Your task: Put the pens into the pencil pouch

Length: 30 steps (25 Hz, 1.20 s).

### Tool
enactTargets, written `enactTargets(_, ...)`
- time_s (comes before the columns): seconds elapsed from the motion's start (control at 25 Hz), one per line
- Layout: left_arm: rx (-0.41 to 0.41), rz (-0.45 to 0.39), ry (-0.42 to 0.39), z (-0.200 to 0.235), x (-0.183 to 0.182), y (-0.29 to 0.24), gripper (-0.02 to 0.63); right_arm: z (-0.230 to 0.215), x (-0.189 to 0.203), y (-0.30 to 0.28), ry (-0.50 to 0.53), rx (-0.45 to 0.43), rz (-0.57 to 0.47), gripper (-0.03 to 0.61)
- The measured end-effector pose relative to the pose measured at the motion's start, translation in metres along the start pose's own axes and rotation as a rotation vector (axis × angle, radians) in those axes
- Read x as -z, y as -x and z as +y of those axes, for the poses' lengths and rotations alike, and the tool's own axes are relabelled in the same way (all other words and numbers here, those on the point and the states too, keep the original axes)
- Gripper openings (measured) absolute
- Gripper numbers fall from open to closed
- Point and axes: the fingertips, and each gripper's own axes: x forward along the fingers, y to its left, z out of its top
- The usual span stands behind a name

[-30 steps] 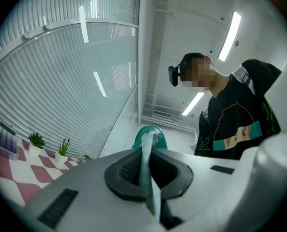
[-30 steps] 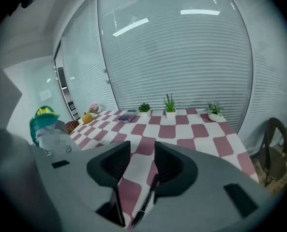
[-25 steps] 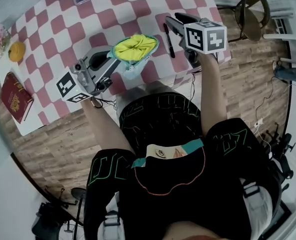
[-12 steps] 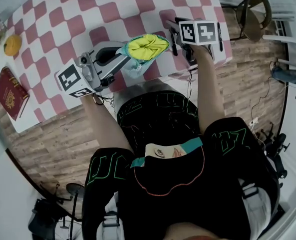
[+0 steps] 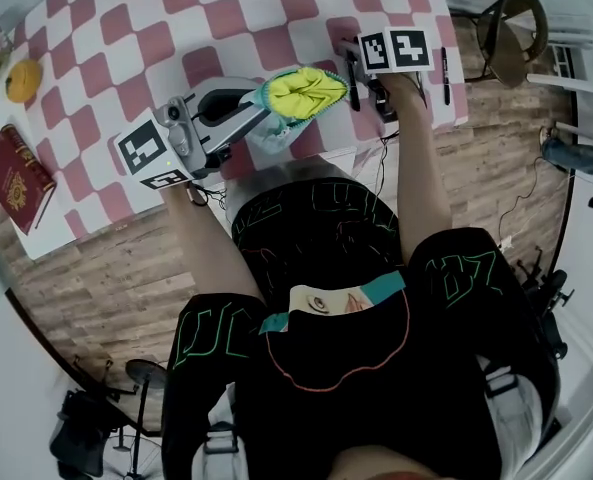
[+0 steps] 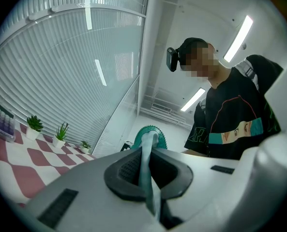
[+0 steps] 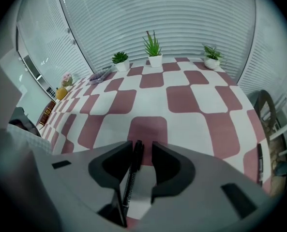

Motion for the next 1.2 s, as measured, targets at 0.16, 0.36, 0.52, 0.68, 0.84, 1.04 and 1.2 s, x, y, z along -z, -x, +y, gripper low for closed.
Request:
enactTargets(0.16, 0.001, -0.002, 0.002, 0.001, 0.0, 0.0, -0.002, -0.005, 0.001, -0.001, 0.025, 0.065, 0.063, 0.08)
enactTargets(0.36, 0.007, 0.0, 0.007, 0.002, 0.0, -0.002, -0.002, -0.003, 0.001, -0.003, 0.073, 0.094, 0.096, 0.066)
enactTargets(0.52, -0.002, 0.005, 0.007, 0.004, 0.0, -0.003, -0.002, -0.003, 0.001, -0.001, 0.057, 0.08, 0.075, 0.061)
enactTargets(0.68, -0.025, 0.004, -0.001, 0.007, -0.002, 0.001, -0.002, 0.003, -0.009, 0.009, 0.046, 0.056, -0.007, 0.06)
enactTargets(0.84, -0.047, 0.004, -0.013, 0.009, -0.004, 0.004, -0.002, 0.006, -0.024, 0.025, 0.034, 0.036, -0.119, 0.06)
enactTargets(1.04, -0.06, 0.007, -0.032, 0.009, -0.009, 0.003, -0.002, 0.007, -0.044, 0.05, 0.01, 0.025, -0.261, 0.06)
enactTargets(1.2, -0.065, 0.007, -0.047, 0.007, -0.014, -0.001, -0.001, 0.009, -0.056, 0.072, -0.004, 0.001, -0.364, 0.06)
